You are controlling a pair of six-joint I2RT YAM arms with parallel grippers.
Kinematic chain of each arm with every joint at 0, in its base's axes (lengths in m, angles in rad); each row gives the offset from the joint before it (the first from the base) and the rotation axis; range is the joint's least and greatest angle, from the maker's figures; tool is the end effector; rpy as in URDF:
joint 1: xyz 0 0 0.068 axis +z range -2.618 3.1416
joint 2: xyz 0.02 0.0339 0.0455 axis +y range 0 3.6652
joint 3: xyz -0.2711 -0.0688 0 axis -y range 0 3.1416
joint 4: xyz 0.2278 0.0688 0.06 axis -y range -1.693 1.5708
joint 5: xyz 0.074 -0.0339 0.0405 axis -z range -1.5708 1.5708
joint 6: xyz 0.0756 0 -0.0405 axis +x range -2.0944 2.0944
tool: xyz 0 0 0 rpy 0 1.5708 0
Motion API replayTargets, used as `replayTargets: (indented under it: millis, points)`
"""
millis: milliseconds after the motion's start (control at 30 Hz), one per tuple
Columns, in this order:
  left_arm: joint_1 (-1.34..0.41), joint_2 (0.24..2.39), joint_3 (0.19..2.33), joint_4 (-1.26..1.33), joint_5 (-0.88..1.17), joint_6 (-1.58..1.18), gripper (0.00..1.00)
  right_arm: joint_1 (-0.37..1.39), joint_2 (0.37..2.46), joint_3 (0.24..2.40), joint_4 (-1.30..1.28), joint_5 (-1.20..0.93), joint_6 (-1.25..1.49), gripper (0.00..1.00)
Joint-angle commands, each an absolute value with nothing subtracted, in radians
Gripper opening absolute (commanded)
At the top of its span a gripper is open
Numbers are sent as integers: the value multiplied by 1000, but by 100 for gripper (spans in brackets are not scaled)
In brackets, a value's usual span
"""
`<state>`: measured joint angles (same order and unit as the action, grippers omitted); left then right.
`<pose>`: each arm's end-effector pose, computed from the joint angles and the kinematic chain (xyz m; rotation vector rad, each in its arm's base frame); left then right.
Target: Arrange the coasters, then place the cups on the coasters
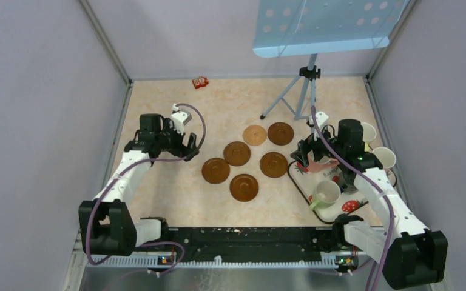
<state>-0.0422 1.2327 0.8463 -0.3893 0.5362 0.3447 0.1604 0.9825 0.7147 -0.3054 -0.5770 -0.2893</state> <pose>0.2611 -0.0497 0.2417 0.6851 2.1514 -0.4672 0.2111 0.0759 0.2621 -0.7838 1.9335 0.5377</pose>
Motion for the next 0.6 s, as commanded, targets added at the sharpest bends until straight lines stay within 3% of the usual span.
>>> replayTargets:
  millis: [0,200,567]
  points:
    - [-63,1232,865,-389,528,405,99,161,969,749,-283,-606,-315,92]
    - [-189,1307,894,-480,494,555,99,162,972,750,-285,-591,-326,92]
    - [-330,1536,955,-426,336,457,99,161,971,744,-285,-569,-333,92]
